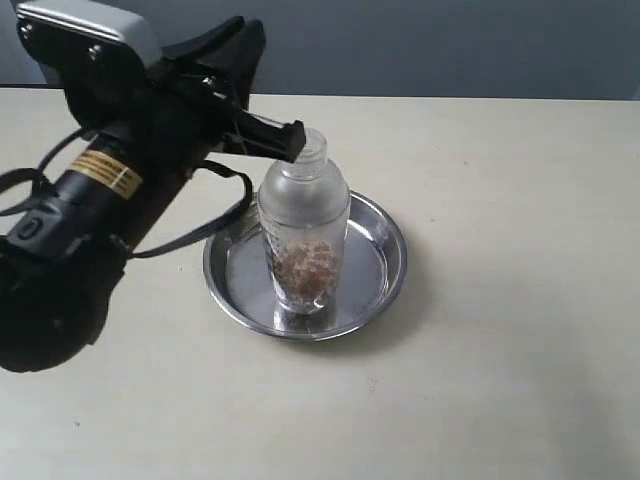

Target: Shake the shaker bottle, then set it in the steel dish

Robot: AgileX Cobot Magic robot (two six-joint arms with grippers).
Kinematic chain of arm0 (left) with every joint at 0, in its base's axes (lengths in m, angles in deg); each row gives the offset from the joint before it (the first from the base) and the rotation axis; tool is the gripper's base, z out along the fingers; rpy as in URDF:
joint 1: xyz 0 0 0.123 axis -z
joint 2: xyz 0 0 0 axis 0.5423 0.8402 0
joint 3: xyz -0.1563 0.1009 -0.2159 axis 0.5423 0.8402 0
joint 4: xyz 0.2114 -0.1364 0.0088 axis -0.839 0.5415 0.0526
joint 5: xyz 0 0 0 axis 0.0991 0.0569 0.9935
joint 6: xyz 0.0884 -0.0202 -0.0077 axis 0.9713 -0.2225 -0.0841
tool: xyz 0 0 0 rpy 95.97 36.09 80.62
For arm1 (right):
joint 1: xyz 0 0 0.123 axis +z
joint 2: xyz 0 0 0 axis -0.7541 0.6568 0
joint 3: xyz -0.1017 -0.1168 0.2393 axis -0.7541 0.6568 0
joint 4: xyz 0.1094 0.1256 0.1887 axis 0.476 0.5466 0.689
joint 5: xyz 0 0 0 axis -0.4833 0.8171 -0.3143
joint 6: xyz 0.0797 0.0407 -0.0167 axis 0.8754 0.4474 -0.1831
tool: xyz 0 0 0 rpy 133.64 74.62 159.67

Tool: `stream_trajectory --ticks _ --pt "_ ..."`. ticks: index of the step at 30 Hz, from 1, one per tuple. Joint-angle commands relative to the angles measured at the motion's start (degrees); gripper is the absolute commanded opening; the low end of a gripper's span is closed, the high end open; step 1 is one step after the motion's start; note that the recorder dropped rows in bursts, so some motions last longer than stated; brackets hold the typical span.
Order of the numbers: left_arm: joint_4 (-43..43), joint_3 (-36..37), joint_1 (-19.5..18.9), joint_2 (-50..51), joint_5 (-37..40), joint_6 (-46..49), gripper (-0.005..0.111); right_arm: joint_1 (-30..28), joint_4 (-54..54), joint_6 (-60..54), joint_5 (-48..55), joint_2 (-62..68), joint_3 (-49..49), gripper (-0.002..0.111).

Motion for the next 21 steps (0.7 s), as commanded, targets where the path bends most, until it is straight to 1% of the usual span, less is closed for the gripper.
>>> stream_trajectory --ticks 1,4,6,9,11,14,21 --pt "2.8 0.2 0.0 -8.1 12.3 10.8 0.0 -0.2 -0.1 0.0 -0.8 -0.2 0.1 -0.001" --pt "7.8 0.2 0.0 -14.4 21.8 15.7 0.0 -0.2 -0.1 0.0 -0.8 -0.2 0.1 -0.001" --pt "14.0 0.0 0.0 -18.6 28.0 18.9 0.0 -0.2 -0.1 0.0 -0.8 -0.2 0.1 -0.001" --pt "22.4 -0.2 0.0 -24.9 37.1 28.4 0.0 -0.2 -0.1 0.0 -0.8 -0.2 0.1 -0.001" --pt "25.9 -0.2 0.0 -27.8 41.1 34.8 0.0 -0.2 -0.1 0.0 -0.8 -0.2 0.1 -0.001" --pt "29.4 -0.2 0.0 -31.5 42.8 40.6 0.0 -0.2 -0.1 0.0 -0.8 -0.2 0.1 -0.001" --pt "29.4 -0.2 0.0 -35.1 40.9 40.7 0.0 -0.2 -0.1 0.0 -0.8 -0.2 0.1 -0.001"
